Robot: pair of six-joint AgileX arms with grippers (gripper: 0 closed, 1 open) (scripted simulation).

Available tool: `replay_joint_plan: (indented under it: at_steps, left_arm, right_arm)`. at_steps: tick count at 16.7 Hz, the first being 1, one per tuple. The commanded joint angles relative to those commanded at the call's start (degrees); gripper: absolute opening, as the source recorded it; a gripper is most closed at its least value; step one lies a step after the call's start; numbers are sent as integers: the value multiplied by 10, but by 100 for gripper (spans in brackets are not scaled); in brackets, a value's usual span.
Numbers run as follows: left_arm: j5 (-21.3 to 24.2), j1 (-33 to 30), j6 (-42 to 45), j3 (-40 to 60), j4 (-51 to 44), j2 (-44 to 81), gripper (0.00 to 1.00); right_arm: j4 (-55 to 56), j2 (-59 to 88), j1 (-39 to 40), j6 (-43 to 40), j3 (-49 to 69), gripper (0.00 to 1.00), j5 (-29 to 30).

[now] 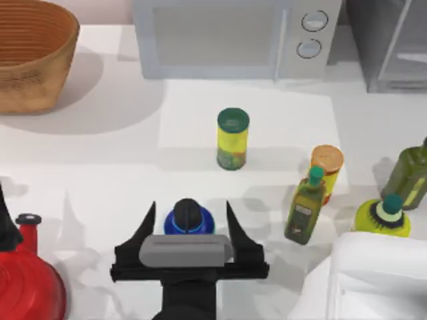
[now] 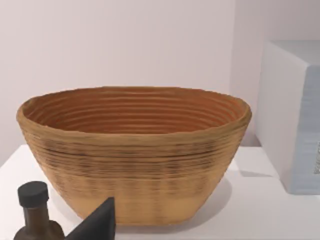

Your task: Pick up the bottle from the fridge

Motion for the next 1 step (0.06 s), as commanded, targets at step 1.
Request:
replay_joint_plan:
  at_steps: [1]
  left_arm:
    - [0, 0, 0, 0, 0, 0, 100]
  right_arm:
    - [0, 0, 0, 0, 0, 100, 0]
